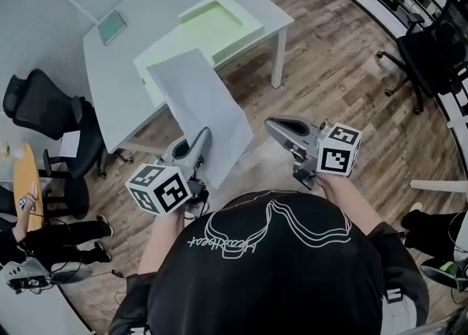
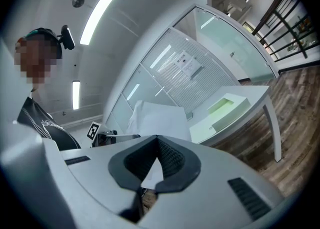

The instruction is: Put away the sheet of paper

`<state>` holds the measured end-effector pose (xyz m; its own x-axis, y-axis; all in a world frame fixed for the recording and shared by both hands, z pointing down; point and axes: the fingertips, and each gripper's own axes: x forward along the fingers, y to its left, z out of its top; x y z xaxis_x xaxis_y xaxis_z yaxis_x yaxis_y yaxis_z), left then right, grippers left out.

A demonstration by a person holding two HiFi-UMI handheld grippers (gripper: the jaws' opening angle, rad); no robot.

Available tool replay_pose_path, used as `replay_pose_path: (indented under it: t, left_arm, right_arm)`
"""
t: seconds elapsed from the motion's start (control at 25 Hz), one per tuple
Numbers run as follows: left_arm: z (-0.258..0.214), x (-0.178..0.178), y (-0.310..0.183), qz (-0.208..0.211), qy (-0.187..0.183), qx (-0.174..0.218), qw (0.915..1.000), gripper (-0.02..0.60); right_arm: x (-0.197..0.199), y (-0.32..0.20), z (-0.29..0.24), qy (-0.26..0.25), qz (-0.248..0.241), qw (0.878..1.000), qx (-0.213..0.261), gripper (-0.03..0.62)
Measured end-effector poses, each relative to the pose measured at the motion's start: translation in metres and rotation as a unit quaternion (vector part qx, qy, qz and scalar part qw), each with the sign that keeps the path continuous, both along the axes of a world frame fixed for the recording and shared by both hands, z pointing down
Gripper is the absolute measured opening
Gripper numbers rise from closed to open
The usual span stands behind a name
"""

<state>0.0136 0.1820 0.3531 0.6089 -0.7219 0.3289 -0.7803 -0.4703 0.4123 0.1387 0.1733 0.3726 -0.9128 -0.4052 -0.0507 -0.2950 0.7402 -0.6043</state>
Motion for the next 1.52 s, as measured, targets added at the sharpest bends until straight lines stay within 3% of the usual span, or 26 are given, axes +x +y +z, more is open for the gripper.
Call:
replay_pose_path:
  t: [0.32, 0.64, 0.96, 1.52]
  left_arm:
    - [0.002, -0.026, -0.048, -0.02, 0.019, -0.015, 0.9995, 0.011]
    - [0.016, -0.074, -0.105, -0.035, 0.031, -0.032, 0.9984, 0.011]
    - [0.015, -0.126, -0.191, -0.026, 0.045, -0.059, 0.9969, 0.011]
    - [0.039, -0.196, -0.303, -0.016, 0.087, -0.091, 0.9919, 0.011]
  right_arm:
    - [-0.013, -0.051, -0.001, 0.006, -0.003, 1.0, -0.014, 0.009]
    - [-0.055, -0.107, 0.008, 0.01, -0.009, 0.999, -0.038, 0.009]
    - [-0.1, -0.193, -0.005, 0.013, 0.012, 0.998, -0.065, 0.009]
    - [-0.155, -0.293, 0.003, 0.017, 0.052, 0.995, -0.086, 0.009]
